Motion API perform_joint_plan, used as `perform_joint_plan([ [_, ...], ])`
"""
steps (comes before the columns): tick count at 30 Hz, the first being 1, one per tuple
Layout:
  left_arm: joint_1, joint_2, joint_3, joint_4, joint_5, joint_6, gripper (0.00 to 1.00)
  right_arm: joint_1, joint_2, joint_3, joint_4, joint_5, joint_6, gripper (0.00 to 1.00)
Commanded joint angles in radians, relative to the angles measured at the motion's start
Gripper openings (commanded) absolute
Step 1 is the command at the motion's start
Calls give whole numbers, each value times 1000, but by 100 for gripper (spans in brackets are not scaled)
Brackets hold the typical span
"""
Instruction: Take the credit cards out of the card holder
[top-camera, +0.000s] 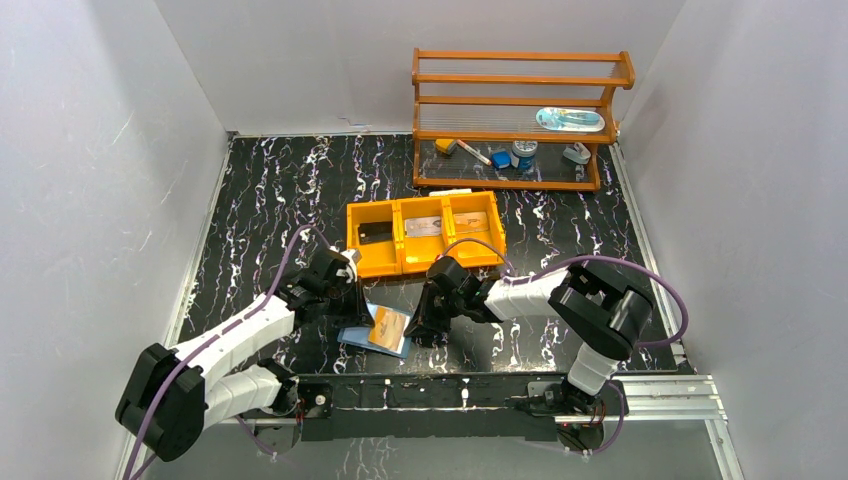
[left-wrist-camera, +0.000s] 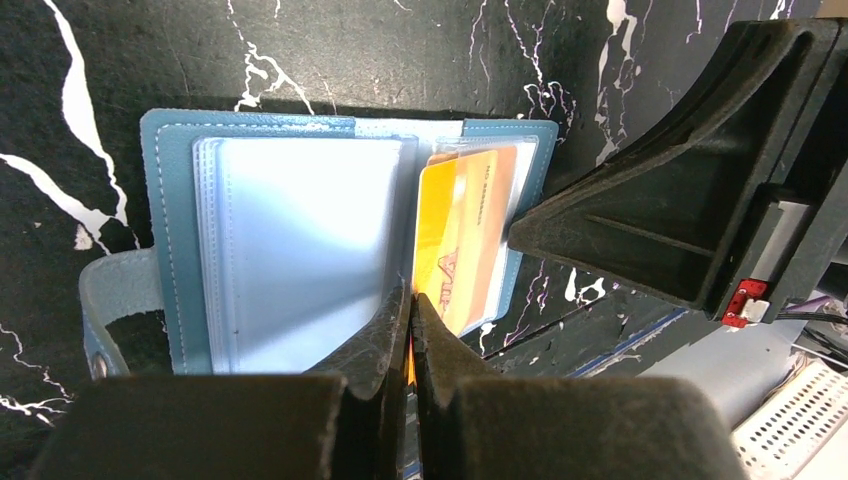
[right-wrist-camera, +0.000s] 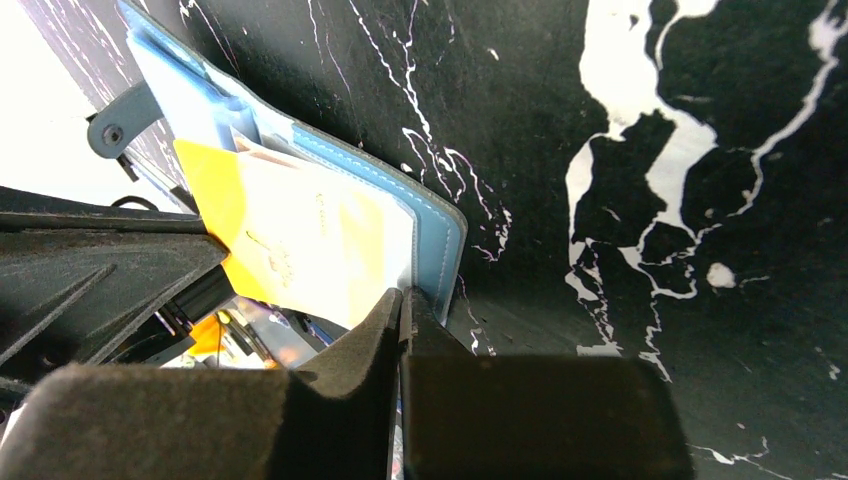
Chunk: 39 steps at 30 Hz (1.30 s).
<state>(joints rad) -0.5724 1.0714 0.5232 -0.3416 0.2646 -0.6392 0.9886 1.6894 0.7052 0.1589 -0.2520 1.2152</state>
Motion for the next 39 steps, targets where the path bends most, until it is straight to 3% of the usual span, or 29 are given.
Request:
perform_joint_plan([
  [1, -5, -20, 28, -32, -27, -11, 0, -1, 58, -26, -160, 143, -70, 9],
  [10, -5, -31, 44, -112, -128, -43, 0, -6, 22, 6, -200, 157, -91, 10],
  [21, -6, -14, 36, -68, -68, -34, 0, -8, -73, 192, -256, 136, -200, 19],
  [27, -6, -9, 27, -46, -44, -38, 0, 9, -12, 264, -240, 124, -211, 24],
  [36, -4, -4, -12, 32, 29, -75, 0, 18, 138, 192, -120, 24, -132, 25],
  [39, -4, 13, -38, 75, 82, -95, 8, 19, 160, 141, -66, -2, -88, 23],
])
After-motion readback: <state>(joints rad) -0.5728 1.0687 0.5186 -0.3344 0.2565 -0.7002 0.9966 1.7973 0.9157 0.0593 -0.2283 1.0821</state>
